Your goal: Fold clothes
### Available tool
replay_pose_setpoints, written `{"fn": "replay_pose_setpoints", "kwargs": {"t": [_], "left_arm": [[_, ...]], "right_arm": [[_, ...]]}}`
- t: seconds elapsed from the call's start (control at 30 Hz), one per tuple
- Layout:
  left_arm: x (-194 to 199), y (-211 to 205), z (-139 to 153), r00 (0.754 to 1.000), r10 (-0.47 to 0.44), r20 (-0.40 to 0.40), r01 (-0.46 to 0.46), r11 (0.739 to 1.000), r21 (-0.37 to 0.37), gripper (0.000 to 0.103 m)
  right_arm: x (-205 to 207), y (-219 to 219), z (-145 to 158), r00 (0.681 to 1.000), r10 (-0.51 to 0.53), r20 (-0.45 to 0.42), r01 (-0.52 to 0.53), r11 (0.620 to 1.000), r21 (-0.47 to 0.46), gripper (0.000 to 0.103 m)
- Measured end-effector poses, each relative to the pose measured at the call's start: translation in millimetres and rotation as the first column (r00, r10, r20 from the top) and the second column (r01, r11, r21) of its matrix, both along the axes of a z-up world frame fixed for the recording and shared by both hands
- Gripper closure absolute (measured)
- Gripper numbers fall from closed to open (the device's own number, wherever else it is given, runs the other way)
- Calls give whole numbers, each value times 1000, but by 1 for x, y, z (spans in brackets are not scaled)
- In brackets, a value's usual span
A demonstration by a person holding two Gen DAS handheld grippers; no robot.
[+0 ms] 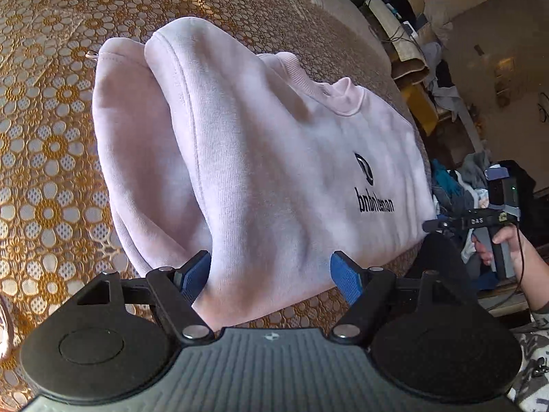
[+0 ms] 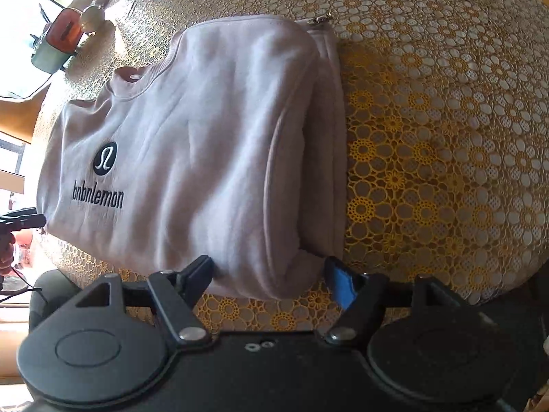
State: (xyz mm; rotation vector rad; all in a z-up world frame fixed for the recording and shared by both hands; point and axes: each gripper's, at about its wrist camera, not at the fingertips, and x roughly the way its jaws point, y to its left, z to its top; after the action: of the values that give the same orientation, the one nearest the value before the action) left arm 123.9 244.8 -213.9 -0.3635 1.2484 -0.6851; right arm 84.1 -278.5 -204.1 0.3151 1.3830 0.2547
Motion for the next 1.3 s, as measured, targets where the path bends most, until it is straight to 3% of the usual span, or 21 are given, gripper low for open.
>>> {"fn": "replay_pose_setpoints", "kwargs": {"t": [0.13,0.23,0.43,0.57,0.77,0.9,1.0,1.1,1.2,1.3], "left_arm": [[-20,-8,2,992,-125,35,122,989,79,27],[-29,-19,5,985,-161,64,154,982,113,27],[-46,-32,15,952,-301,61,284,939,195,27],[-52,-34,23,939,-339,66,311,913,263,27],[-59,-17,12,950,-312,21,288,900,328,26],[-54,-2,30,975,-202,92,173,951,255,26],[-36,18,34,997,-9,77,-5,984,178,24],[-14,33,27,982,188,18,-188,969,159,22],[-3,34,15,965,258,-42,-249,957,147,21],[4,24,11,961,273,-38,-263,949,173,20]], "right_arm": [[8,7,9,999,42,26,-41,998,-40,0],[16,9,6,998,41,39,-38,997,-66,0],[26,4,4,999,40,37,-38,998,-58,0],[28,3,12,998,54,44,-52,998,-47,0],[27,2,0,996,75,42,-73,995,-62,0],[27,1,13,996,73,42,-72,997,-17,0],[30,-14,27,997,23,79,-28,997,66,0],[37,-37,35,992,-81,93,67,988,142,0],[45,-52,30,987,-141,83,127,979,159,0],[50,-58,21,983,-173,69,157,969,192,0]]}}
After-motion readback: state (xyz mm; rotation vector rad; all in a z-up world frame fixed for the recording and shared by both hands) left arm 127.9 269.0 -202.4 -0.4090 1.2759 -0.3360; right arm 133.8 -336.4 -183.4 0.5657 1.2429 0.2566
